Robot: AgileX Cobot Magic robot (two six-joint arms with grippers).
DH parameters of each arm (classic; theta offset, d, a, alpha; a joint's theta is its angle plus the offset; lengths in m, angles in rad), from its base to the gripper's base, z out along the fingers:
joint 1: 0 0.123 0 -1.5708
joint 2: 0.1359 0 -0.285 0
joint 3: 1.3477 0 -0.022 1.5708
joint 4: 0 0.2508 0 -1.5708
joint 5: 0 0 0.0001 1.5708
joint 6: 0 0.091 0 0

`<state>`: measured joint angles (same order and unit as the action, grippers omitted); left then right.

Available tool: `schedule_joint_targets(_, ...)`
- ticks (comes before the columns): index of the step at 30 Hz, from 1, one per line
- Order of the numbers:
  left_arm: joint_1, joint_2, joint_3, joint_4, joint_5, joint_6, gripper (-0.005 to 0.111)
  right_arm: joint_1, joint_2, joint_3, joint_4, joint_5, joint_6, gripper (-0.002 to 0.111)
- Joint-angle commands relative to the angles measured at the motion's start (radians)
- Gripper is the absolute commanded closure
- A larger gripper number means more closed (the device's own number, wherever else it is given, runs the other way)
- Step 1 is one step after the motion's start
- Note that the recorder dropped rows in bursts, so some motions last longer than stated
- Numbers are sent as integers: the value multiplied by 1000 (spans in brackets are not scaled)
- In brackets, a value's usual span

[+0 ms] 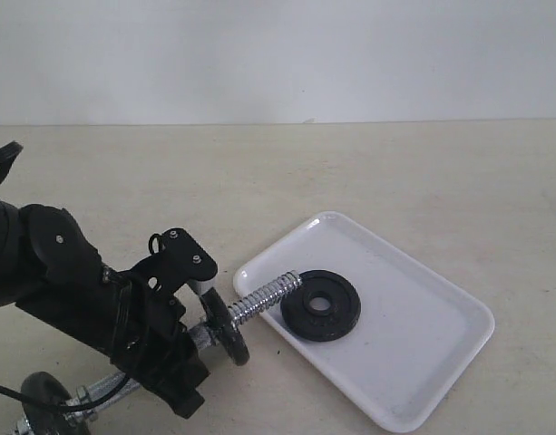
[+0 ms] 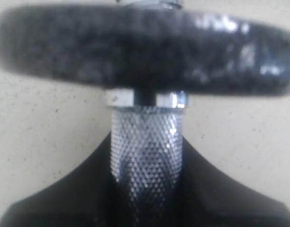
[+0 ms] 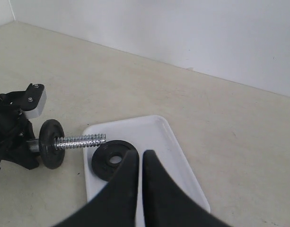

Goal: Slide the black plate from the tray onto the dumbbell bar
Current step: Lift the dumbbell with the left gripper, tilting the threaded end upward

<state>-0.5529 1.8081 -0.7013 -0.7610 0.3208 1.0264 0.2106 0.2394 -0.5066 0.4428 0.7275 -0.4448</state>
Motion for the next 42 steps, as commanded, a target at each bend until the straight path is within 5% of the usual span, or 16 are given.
schedule_joint_targets(1,-4,77,13,20,12,-2,102,-2,2,-5,-1,0,-8,107)
schedule_joint_targets(42,-6,-86,13,17,18,-39,102,-2,2,-5,-5,0,-8,107)
